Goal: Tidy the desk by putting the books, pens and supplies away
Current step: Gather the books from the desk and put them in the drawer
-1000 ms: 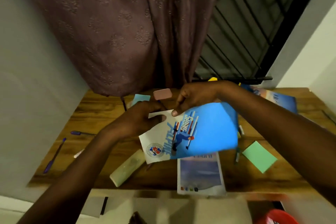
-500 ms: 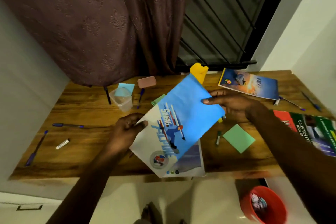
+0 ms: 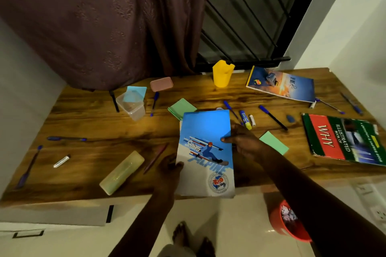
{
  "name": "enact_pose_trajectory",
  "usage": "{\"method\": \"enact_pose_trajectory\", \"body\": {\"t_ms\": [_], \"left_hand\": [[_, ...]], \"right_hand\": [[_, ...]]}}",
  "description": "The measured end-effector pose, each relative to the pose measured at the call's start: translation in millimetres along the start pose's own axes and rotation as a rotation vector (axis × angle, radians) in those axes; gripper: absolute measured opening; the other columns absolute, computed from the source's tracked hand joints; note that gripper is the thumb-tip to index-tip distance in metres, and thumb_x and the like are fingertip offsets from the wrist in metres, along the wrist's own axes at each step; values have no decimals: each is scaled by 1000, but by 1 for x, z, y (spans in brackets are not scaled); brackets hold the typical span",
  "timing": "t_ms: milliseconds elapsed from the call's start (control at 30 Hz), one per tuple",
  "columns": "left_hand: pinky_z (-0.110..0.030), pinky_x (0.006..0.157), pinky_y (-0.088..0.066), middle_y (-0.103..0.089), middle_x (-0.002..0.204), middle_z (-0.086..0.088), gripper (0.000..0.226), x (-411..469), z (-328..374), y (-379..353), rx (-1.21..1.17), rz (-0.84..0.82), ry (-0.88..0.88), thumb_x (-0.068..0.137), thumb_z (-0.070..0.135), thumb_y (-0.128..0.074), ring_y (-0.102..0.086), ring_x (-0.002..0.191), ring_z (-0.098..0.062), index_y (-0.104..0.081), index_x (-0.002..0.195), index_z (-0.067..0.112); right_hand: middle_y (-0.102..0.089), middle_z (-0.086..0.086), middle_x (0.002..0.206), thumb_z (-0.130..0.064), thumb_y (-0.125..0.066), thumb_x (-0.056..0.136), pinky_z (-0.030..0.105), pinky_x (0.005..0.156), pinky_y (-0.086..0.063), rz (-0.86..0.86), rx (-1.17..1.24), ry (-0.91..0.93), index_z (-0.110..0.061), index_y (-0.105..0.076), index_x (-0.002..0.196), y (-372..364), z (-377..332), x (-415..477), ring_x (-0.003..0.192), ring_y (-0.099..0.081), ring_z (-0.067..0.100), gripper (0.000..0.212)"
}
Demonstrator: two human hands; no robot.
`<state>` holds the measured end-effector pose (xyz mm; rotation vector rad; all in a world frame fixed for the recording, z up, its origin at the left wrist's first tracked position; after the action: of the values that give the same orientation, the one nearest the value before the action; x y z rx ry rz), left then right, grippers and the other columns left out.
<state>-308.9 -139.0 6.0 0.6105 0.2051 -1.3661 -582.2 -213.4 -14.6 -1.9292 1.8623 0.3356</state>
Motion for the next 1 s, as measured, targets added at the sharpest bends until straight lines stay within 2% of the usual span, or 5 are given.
{"method": "enact_pose_trajectory", "body": {"t_ms": [133,267,567,733,1000], "left_hand": [[-55,99,-53,-69,122,-16,17,23,-29,-6,65,-102,26,93,20,-73,-67,107,-34,-60,94,31],[-60,100,-50,-66,123,-24,16,43,-36,-10,45,-151,32,95,9,-68,-65,111,-41,-58,104,17],[-14,77,-47,-62,112,-13,29,35,-10,-6,218,-179,-115,95,0,-64,-62,107,-29,-52,121,-5],[-30,95,-41,-61,123,-16,50,34,24,-3,375,-69,-366,87,-2,-71,-58,116,-30,-51,133,-1],[-31,77,-58,-66,110,4,29,70,105,-67,279,-174,-679,86,15,-77,-66,89,-8,-62,108,27]], "right_hand": [[-73,21,116,11,-79,76,39,69,-62,136,-91,63,8,-56,125,8,3,9,98,-75,36,54],[-76,14,108,8,-80,77,32,65,-60,273,-253,88,0,-66,117,7,4,12,81,-76,21,42],[-75,5,118,-26,-87,76,27,71,-52,446,-813,111,-15,-71,124,5,-4,10,99,-72,24,52],[-74,5,118,-36,-88,73,40,84,-61,464,-858,112,-15,-67,124,11,-5,8,103,-72,24,59],[-78,3,88,-23,-76,86,33,76,-55,676,-629,245,-15,-77,90,55,-67,-30,86,-74,18,9]]}}
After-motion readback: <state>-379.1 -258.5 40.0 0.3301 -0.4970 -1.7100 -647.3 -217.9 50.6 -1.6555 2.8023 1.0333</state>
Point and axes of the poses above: each hand's wrist, its own x-axis towards the middle knuckle, its own y-axis out of the back of the hand, z = x × y, the point moved 9 cm from there along x, towards the middle knuckle
